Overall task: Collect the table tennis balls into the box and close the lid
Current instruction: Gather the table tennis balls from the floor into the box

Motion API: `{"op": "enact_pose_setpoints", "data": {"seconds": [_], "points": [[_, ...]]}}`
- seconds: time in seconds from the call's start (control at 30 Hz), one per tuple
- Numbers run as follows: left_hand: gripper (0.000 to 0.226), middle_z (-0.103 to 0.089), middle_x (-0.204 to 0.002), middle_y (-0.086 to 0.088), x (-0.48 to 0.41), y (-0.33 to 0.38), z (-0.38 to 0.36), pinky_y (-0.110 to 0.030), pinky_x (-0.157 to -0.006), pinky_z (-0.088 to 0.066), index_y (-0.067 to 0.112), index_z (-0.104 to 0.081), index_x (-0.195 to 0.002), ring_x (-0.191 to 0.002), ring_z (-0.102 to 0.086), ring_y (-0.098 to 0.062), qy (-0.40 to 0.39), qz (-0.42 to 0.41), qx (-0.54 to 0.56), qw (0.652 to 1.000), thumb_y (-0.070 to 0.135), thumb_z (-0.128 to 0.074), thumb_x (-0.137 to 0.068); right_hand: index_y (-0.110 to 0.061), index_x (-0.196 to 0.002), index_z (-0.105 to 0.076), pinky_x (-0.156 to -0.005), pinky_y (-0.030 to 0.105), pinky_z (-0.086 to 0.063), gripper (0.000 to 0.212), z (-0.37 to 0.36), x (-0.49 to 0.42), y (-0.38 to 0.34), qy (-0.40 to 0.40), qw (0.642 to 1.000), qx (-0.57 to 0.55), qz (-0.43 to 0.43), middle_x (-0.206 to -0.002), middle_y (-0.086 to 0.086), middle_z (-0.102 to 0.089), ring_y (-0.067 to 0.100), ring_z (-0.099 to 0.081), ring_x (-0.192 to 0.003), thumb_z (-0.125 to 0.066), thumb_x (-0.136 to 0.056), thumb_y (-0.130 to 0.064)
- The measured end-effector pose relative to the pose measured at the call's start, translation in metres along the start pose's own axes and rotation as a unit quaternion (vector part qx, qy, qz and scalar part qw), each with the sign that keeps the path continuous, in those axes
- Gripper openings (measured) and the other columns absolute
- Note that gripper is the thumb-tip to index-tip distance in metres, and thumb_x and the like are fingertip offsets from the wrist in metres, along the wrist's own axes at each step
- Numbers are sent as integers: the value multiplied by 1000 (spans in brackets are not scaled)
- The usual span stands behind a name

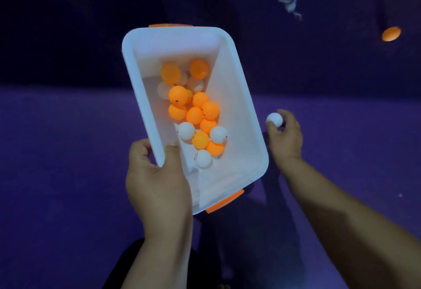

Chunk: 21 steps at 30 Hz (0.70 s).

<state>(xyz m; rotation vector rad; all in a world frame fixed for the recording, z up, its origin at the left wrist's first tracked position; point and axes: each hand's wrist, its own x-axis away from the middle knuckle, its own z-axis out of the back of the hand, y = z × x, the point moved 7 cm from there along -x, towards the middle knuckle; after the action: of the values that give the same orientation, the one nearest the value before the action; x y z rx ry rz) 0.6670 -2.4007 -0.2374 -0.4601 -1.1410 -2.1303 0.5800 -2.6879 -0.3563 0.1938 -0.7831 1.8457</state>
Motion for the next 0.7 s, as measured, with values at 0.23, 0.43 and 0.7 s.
{"op": "enact_pose_setpoints", "data": {"seconds": [0.23, 0.43, 0.7], "points": [[7, -56, -76, 11, 13, 31, -26, -25, -56, -41, 24, -53, -90, -68, -53, -7, -65, -40, -12, 997, 26, -60, -88, -30, -101, -56, -64, 7, -44, 14, 98, 69, -83, 58, 966, -225, 117, -80, -20, -56, -9, -51, -69, -58, -88, -26], [6, -59, -77, 14, 35, 88, -25, -12, -52, -43, 28, -55, -90, -65, -54, 0, -119, -125, -38, 984, 29, -60, -88, -30, -96, -60, -56, 9, -43, 9, 145, 84, -114, 44, 962, -243, 114, -64, -14, -51, -4, -49, -57, -58, -89, -24], [6, -59, -71, 7, 54, 156, -60, -28, -53, -42, 24, -56, -86, -60, -52, -6, -102, -155, -75, 980, 26, -61, -89, -38, -87, -59, -58, 14, -45, 33, 193, 10, -86, 150, 936, -318, -17, -62, -14, -48, 1, -49, -57, -50, -89, -7]]}}
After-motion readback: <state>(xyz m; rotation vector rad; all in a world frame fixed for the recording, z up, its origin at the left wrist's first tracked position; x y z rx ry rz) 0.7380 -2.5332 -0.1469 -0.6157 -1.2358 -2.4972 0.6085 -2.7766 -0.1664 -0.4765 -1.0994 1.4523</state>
